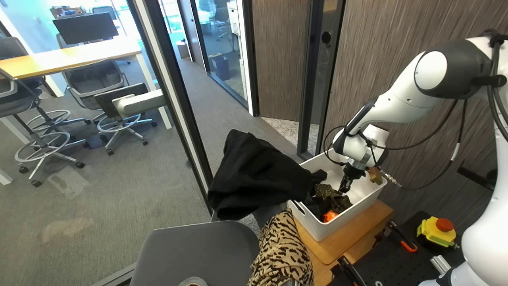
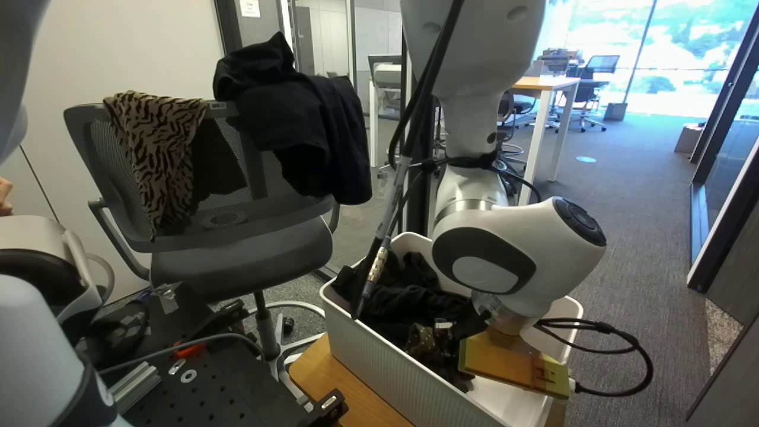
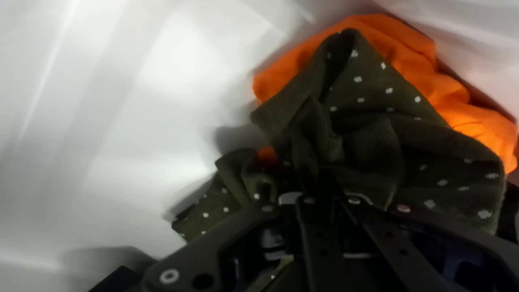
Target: Pick up the sock with green and white dots from the box and put it on the chair's headrest
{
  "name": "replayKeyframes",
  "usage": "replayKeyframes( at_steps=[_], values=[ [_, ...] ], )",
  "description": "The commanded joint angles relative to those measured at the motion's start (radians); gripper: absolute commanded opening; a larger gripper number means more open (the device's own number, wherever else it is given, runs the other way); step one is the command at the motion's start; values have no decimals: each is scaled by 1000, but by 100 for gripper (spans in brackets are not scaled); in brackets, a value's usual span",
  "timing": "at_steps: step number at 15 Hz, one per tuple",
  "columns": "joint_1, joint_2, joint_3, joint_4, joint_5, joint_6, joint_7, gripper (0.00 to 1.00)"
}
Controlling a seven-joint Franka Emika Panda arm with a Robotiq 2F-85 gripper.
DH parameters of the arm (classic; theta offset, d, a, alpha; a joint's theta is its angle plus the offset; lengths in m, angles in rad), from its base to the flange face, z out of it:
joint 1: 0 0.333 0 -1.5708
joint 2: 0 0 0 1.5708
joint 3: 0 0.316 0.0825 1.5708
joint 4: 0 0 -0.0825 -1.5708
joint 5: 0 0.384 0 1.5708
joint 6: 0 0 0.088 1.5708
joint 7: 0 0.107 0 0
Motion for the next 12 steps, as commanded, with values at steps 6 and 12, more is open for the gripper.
replayKeyframes(
  at_steps=[6,12],
  values=[
    [-24,-42,16,-5,-30,-56,22,7],
    [2,-221,-20,-55,-22,-236,61,7]
  ],
)
